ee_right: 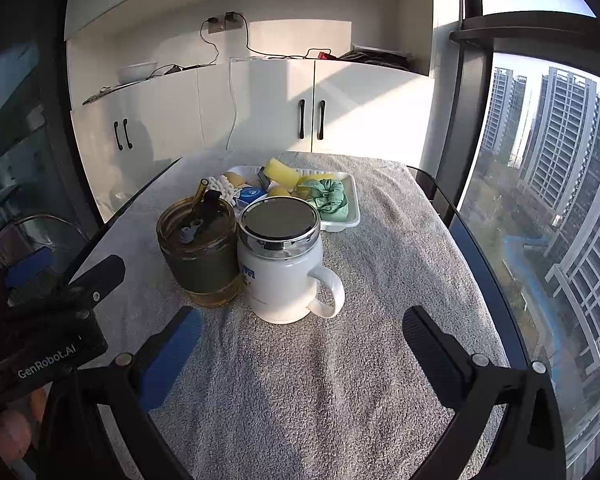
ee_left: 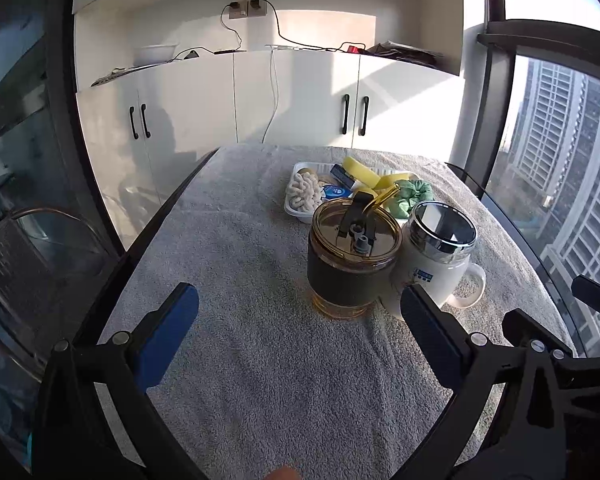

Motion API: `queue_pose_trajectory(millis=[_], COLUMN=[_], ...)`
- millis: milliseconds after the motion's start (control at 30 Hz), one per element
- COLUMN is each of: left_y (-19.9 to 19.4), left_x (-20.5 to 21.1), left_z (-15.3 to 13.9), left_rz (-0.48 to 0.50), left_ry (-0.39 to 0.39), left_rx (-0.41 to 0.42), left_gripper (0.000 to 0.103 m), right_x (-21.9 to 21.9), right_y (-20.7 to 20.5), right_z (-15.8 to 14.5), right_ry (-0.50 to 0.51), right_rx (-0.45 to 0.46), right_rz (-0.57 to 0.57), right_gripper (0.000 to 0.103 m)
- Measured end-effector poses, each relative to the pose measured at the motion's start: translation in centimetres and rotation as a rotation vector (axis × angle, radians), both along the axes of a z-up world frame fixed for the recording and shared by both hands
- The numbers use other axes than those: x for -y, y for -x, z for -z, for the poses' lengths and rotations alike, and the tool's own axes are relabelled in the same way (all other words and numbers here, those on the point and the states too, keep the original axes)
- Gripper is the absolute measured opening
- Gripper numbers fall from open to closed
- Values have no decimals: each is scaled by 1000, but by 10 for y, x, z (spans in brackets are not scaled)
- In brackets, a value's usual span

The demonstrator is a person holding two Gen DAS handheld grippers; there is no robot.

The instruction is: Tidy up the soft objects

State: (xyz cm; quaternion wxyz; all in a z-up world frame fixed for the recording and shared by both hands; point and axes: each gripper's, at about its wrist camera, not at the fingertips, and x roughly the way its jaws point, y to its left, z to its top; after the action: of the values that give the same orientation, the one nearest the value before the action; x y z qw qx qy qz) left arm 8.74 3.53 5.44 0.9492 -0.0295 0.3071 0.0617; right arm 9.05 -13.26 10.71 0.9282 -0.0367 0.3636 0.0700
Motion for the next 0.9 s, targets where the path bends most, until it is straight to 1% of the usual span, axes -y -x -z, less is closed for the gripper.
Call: queue_pose_trajectory(millis=[900], left_y=[-2], left_x=[3], left_z=[5], left_rz=[18], left_ry=[-30], left_rx=[-22], left_gripper=[103], right_x=[2], right_y=[-1], right_z=[3], right_ry=[-4], right_rx=[-8], right_rz=[1], right_gripper=[103])
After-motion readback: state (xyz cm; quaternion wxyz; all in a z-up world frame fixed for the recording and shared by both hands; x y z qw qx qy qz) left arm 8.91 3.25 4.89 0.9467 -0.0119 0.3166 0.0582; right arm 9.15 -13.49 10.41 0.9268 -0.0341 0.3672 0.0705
